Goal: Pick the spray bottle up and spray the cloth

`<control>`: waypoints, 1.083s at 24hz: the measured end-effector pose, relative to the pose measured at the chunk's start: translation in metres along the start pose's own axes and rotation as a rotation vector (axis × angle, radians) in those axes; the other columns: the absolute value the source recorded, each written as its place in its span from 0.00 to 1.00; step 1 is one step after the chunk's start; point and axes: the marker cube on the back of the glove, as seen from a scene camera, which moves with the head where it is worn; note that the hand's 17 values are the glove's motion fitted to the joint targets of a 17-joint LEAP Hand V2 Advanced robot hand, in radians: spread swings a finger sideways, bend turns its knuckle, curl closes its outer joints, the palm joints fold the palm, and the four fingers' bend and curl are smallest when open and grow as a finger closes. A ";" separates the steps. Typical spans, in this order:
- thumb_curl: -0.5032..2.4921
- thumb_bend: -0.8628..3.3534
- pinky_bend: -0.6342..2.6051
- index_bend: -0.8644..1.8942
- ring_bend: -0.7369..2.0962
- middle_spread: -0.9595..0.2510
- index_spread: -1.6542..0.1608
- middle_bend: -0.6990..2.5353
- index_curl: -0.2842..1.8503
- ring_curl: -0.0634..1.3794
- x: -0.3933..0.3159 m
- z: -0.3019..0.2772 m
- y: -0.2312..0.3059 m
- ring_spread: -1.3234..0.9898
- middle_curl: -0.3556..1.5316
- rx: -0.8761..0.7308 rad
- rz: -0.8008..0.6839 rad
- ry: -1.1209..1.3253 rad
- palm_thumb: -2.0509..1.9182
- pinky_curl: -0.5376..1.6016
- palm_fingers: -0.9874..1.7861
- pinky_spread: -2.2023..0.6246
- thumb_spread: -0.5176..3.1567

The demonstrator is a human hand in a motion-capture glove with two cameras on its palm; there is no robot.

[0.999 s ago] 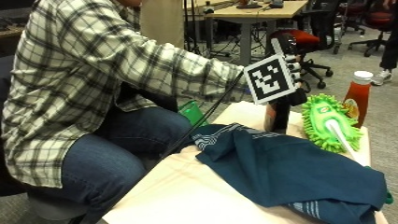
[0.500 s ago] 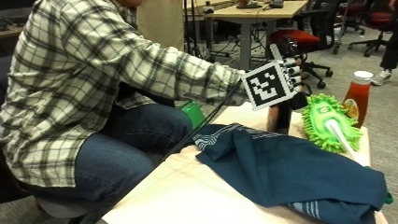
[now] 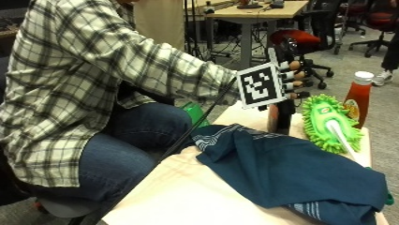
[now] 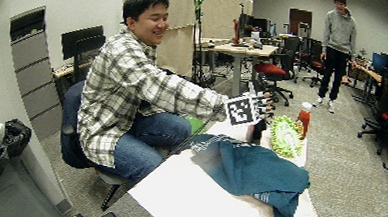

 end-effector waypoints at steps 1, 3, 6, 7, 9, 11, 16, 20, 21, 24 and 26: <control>0.39 0.19 0.27 0.35 0.44 0.73 0.76 0.33 0.38 0.40 0.000 -0.004 0.002 0.51 0.45 -0.018 0.004 0.024 0.74 0.47 0.52 0.80 0.34; 0.38 0.19 0.26 0.36 0.43 0.73 0.75 0.32 0.37 0.39 0.001 -0.012 0.006 0.52 0.44 -0.049 0.013 0.066 0.73 0.46 0.47 0.81 0.35; 0.38 0.20 0.25 0.37 0.40 0.72 0.73 0.30 0.36 0.36 -0.002 -0.024 0.017 0.53 0.42 -0.076 0.033 0.091 0.73 0.45 0.42 0.82 0.36; 0.38 0.20 0.25 0.37 0.39 0.72 0.73 0.30 0.35 0.34 -0.004 -0.028 0.022 0.54 0.42 -0.088 0.038 0.096 0.73 0.44 0.41 0.83 0.37; 0.37 0.20 0.25 0.37 0.38 0.71 0.72 0.29 0.34 0.33 -0.011 -0.037 0.036 0.54 0.41 -0.115 0.035 0.110 0.73 0.43 0.39 0.83 0.38; 0.37 0.20 0.25 0.37 0.37 0.71 0.71 0.28 0.33 0.31 -0.021 -0.046 0.051 0.55 0.40 -0.134 0.021 0.125 0.72 0.43 0.39 0.83 0.38; 0.36 0.20 0.25 0.38 0.36 0.71 0.71 0.27 0.32 0.29 -0.048 -0.074 0.095 0.56 0.39 -0.157 -0.026 0.148 0.72 0.42 0.39 0.84 0.39; 0.36 0.20 0.25 0.38 0.36 0.71 0.70 0.27 0.32 0.28 -0.059 -0.105 0.137 0.57 0.38 -0.160 -0.053 0.207 0.71 0.41 0.39 0.84 0.40; 0.36 0.20 0.25 0.38 0.36 0.71 0.70 0.27 0.32 0.28 -0.060 -0.113 0.149 0.57 0.38 -0.162 -0.053 0.223 0.71 0.41 0.39 0.84 0.40; 0.35 0.20 0.25 0.38 0.36 0.71 0.70 0.27 0.32 0.28 -0.061 -0.139 0.187 0.57 0.38 -0.165 -0.047 0.305 0.70 0.40 0.39 0.85 0.41; 0.35 0.19 0.24 0.39 0.35 0.71 0.70 0.28 0.32 0.27 -0.060 -0.159 0.213 0.57 0.38 -0.167 -0.040 0.402 0.68 0.40 0.41 0.85 0.42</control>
